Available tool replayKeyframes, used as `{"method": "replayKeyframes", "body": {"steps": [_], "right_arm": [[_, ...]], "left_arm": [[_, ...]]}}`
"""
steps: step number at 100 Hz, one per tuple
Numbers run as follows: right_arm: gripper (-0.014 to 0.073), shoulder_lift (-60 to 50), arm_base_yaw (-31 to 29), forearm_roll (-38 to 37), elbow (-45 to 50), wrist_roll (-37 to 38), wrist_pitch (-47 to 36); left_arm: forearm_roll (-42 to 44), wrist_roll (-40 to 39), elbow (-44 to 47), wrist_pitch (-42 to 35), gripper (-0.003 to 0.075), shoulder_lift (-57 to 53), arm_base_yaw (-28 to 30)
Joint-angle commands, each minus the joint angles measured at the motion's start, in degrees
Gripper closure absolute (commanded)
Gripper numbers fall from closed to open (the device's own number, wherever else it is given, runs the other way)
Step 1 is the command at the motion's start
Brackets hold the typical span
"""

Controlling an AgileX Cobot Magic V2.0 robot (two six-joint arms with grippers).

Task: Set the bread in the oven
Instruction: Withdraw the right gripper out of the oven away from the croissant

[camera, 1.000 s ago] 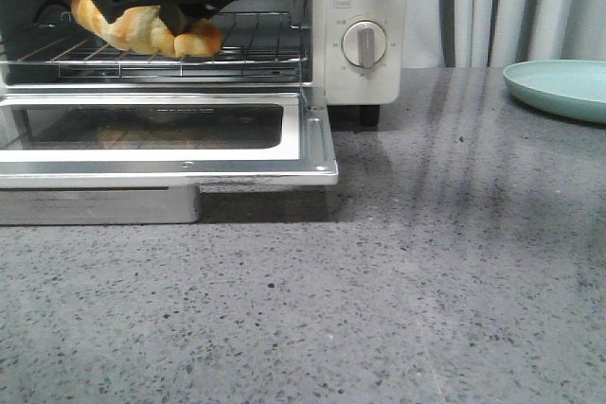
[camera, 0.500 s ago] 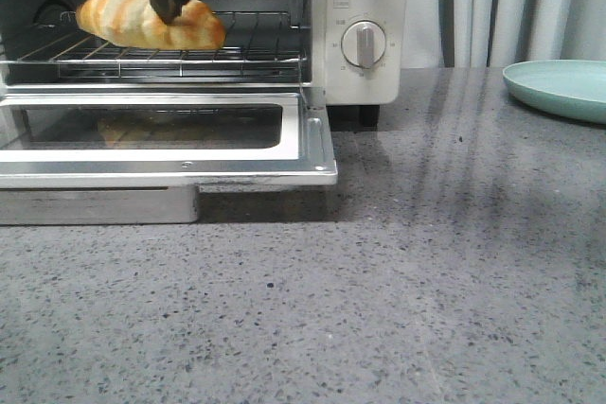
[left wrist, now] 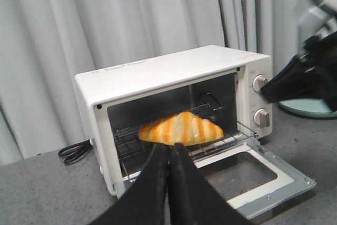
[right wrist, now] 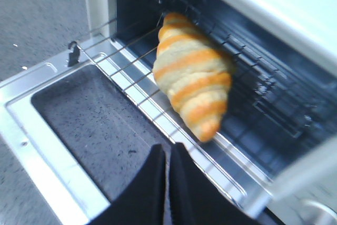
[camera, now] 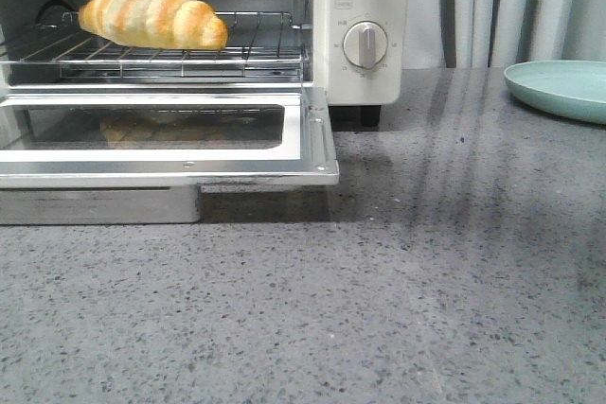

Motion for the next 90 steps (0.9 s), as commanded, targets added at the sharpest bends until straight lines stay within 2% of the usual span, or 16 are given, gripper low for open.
{"method": "replayKeyframes", "body": {"steps": [1, 17, 32, 45, 55, 90], "right_arm": [[0.0649, -10.3, -0.1, -4.2, 5.3, -0.1, -4.0], [0.0643, -29.4, -0.2, -7.9, 21.0, -0.1, -3.1], [0.0643, -44.4, -0.4, -9.7, 31.3, -0.1, -2.5], [0.0643, -52.7, -0.9, -10.0, 32.7, 2.6, 3.3], [0.0643, -56.4, -0.9, -11.5, 32.7, 2.6, 4.2], [0.0643, -58.5, -0.9, -12.2, 32.7, 2.6, 4.3]], "left_arm": [[1.9, -2.7, 2.0, -2.3, 0.0742, -2.7, -0.2], [0.4, -2.7, 5.1, 2.4, 0.0742, -3.4, 0.1], [0.0, -2.7, 8.1, -2.6, 0.0742, -3.6, 0.6], [-0.7, -2.7, 10.9, -9.0, 0.0741, -3.6, 0.6], [-2.4, -2.7, 12.9, -12.7, 0.0741, -3.6, 0.6], [-5.0, -2.7, 14.2, -12.7, 0.0741, -3.6, 0.6]]}}
